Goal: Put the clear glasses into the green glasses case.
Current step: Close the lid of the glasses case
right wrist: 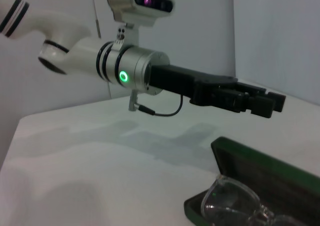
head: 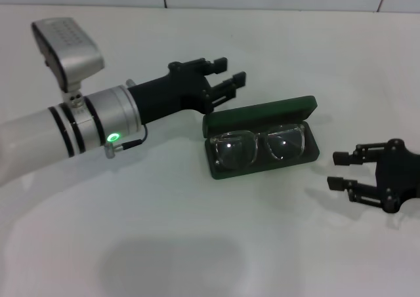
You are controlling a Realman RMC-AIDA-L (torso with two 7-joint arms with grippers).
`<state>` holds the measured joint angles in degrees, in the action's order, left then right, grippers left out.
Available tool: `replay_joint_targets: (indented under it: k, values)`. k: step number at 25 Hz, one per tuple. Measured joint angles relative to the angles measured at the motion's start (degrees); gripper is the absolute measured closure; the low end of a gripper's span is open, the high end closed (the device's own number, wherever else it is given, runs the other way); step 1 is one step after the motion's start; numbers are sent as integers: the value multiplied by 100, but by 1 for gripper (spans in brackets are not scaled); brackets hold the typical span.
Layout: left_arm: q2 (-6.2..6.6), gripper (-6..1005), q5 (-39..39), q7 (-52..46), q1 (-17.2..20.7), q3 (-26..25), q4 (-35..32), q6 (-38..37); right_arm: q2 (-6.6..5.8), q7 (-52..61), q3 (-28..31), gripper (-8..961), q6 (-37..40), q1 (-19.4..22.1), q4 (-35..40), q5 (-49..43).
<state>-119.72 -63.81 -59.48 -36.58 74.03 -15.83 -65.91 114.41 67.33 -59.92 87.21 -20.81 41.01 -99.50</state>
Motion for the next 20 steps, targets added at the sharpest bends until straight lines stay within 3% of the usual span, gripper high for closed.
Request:
replay_joint_targets:
  k: [9,20]
  values:
    - [-56,494,-354,-315,-338,245,-36,63,77,-405,-44,535,-197,-115,-393,-60]
    - [-63,494,-388,-1008,-694,720,-84,929,90,-437,-103,534,-201,-246,-514,-72]
